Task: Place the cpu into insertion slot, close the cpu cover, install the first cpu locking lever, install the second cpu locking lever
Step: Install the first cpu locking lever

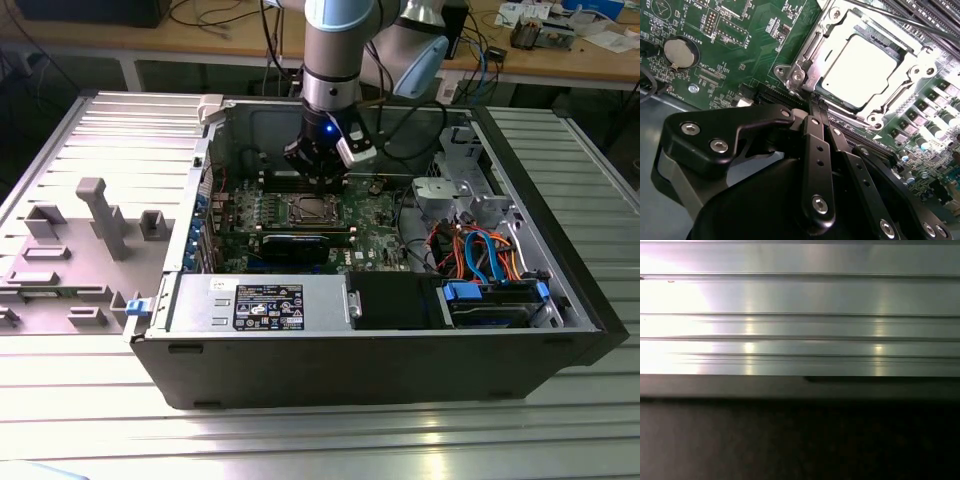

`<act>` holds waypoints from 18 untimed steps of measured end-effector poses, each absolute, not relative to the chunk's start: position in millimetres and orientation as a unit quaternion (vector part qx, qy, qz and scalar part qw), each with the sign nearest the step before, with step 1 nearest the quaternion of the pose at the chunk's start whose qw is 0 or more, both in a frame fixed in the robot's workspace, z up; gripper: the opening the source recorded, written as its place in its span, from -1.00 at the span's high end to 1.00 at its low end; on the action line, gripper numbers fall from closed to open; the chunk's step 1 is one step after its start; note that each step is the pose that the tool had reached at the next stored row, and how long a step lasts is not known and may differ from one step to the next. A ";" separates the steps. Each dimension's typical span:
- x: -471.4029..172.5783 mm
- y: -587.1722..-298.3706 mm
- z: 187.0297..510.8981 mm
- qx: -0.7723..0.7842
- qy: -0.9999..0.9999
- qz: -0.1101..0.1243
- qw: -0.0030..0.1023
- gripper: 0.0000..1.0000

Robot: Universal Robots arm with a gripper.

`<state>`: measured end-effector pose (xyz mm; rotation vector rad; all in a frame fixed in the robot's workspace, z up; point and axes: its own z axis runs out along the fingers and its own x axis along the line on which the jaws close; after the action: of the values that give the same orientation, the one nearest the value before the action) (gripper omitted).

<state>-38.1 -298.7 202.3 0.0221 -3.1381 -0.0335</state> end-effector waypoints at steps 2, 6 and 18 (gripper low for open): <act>-38.0 -298.4 203.8 0.007 -1.000 -0.011 0.001 0.79; -38.2 -299.0 207.6 0.007 -1.000 -0.011 0.000 0.79; -38.3 -329.4 208.4 0.007 -1.000 -0.002 0.000 0.79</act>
<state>-38.3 -329.4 208.4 0.0222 -3.1412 -0.0068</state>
